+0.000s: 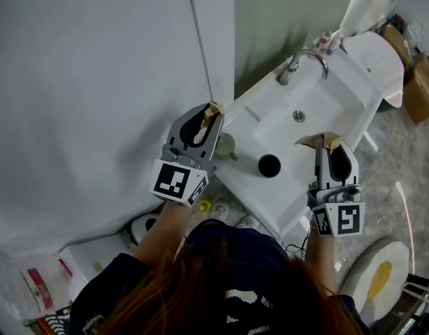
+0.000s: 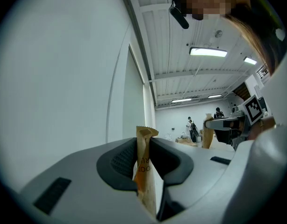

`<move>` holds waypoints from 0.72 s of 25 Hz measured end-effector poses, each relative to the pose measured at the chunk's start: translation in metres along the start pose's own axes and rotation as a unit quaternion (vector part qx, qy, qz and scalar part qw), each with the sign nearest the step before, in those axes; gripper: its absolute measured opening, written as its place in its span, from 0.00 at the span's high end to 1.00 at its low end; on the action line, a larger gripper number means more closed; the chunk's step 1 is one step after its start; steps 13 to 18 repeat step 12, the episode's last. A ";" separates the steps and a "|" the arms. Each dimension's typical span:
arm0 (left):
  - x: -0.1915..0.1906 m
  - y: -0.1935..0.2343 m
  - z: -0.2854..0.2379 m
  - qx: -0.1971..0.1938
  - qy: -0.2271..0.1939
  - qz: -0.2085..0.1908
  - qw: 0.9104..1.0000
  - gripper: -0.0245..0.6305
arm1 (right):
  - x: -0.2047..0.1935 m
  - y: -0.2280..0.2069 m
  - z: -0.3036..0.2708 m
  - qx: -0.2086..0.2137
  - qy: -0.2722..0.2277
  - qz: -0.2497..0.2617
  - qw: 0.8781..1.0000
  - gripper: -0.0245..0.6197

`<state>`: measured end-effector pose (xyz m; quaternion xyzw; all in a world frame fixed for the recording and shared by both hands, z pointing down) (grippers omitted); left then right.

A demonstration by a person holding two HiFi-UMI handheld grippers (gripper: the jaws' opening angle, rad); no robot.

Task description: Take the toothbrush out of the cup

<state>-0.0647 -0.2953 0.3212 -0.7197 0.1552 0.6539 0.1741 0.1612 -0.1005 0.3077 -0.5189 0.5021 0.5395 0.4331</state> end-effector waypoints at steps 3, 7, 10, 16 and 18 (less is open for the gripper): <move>-0.010 0.006 -0.003 -0.001 0.001 0.001 1.000 0.83 | -0.006 0.002 -0.007 -0.004 -0.003 -0.001 1.000 0.82; 0.004 -0.003 0.007 0.002 0.001 -0.002 1.000 0.83 | 0.006 0.002 0.005 -0.005 -0.009 -0.004 1.000 0.82; 0.014 -0.010 0.014 0.004 0.000 -0.005 1.000 0.83 | 0.015 0.002 0.015 -0.008 -0.010 -0.007 1.000 0.82; 0.018 -0.014 0.017 0.006 0.000 -0.005 1.000 0.83 | 0.019 0.002 0.021 -0.009 -0.010 -0.007 1.000 0.83; 0.018 -0.014 0.017 0.006 0.000 -0.005 1.000 0.83 | 0.019 0.002 0.021 -0.009 -0.010 -0.007 1.000 0.83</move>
Point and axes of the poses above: the fingertips, and each gripper's own axes: z backward along the fingers, y to its left, x out of its top, the point moved 8 cm from there along z, backward along the fingers, and after that the axes turned 10 degrees about y, right-handed, at the moved point
